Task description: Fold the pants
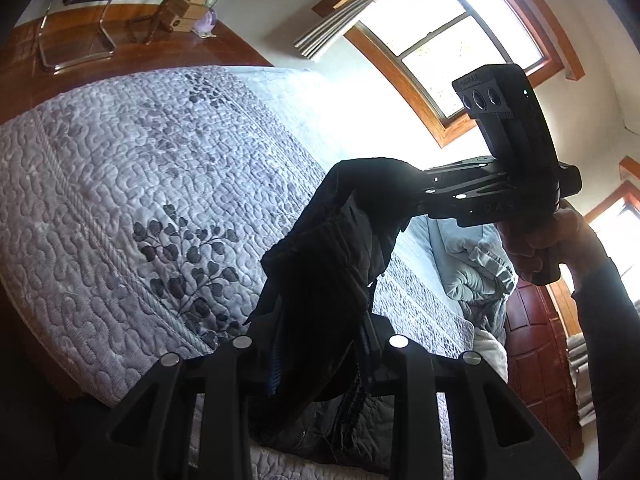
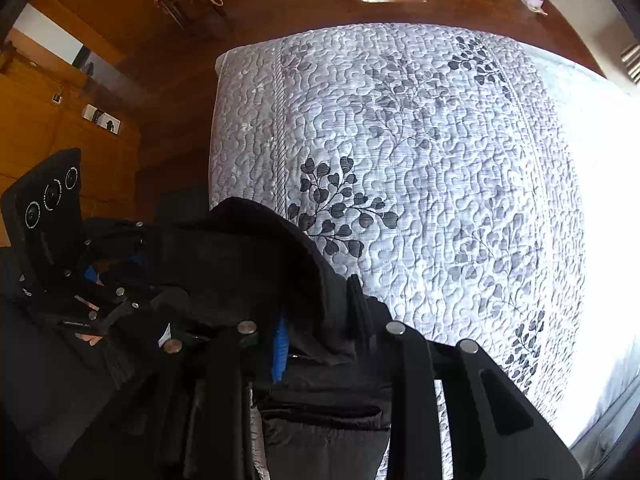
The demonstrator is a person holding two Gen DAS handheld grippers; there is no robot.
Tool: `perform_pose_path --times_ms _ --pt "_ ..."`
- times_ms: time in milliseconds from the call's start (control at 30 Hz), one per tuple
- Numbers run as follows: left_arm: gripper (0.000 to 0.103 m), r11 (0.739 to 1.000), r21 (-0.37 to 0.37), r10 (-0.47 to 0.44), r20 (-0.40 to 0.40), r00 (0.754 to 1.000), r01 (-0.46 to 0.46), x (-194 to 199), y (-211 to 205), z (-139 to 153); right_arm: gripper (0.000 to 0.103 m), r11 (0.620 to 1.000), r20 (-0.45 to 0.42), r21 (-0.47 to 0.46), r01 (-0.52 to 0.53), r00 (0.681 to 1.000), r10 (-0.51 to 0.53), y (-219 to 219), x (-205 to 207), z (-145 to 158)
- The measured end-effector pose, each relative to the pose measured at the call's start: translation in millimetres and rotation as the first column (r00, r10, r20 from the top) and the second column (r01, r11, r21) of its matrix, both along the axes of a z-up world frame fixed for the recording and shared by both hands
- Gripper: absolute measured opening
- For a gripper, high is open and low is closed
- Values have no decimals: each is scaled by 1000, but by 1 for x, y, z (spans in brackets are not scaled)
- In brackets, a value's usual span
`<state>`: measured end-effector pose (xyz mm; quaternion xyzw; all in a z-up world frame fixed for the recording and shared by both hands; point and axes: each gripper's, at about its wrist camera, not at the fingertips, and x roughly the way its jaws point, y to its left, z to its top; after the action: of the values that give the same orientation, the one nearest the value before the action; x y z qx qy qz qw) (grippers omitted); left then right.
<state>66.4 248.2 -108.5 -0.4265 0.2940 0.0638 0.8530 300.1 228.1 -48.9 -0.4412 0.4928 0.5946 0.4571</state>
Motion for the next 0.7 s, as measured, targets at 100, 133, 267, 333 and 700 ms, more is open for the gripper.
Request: perform_pose_path --times_ms 100,133,267,333,700 --pt "29 999 29 -33 7 999 33 4 -15 12 24 1000 17 21 19 1000 -19 -20 0 11" --pt "29 998 36 -42 10 999 42 5 -20 16 24 999 21 28 27 999 -27 -27 1 16" --pt "29 995 64 -73 18 997 71 8 -37 30 24 997 35 55 49 998 -51 -50 4 28" --pt "29 993 77 -87 18 996 86 10 -45 37 24 996 42 66 59 997 -62 -60 5 33" --pt "29 978 135 -165 12 986 162 17 -85 59 22 989 88 108 102 990 -112 -106 5 51"
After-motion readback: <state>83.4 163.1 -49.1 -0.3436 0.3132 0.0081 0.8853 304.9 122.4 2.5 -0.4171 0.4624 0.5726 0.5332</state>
